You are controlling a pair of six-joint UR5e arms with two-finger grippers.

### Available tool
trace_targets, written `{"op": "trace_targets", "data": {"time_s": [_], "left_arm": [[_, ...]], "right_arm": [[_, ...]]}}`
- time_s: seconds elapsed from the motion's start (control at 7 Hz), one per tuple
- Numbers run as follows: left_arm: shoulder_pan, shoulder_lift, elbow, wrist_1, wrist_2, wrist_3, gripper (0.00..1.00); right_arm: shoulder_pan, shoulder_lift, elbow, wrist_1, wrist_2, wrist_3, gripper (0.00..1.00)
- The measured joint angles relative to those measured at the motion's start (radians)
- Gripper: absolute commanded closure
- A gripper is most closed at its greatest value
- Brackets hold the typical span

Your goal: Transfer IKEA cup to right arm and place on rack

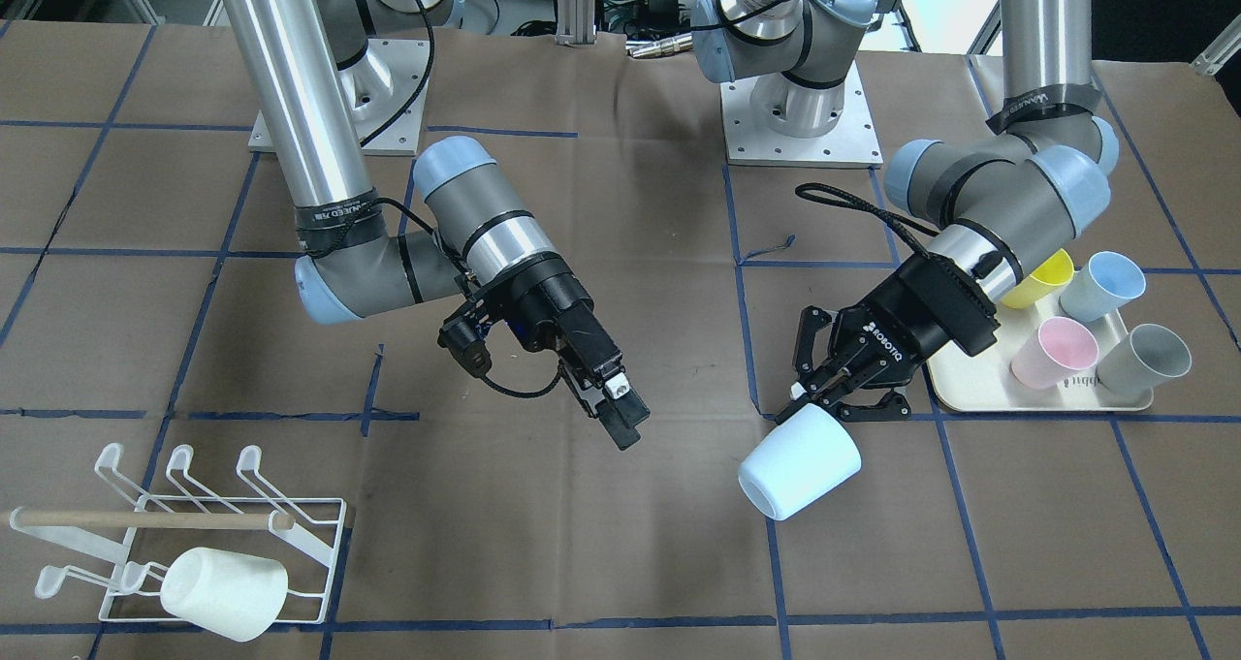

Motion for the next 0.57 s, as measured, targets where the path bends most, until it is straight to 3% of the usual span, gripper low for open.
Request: {"op": "trace_targets", "data": {"time_s": [0.57], "left_arm": [[-0.078, 0.007, -0.012, 0.015, 0.031, -0.021, 1.00]], "right_arm": [[0.049, 0.022, -0.016, -0.004, -0.067, 0.022, 0.01]]}}
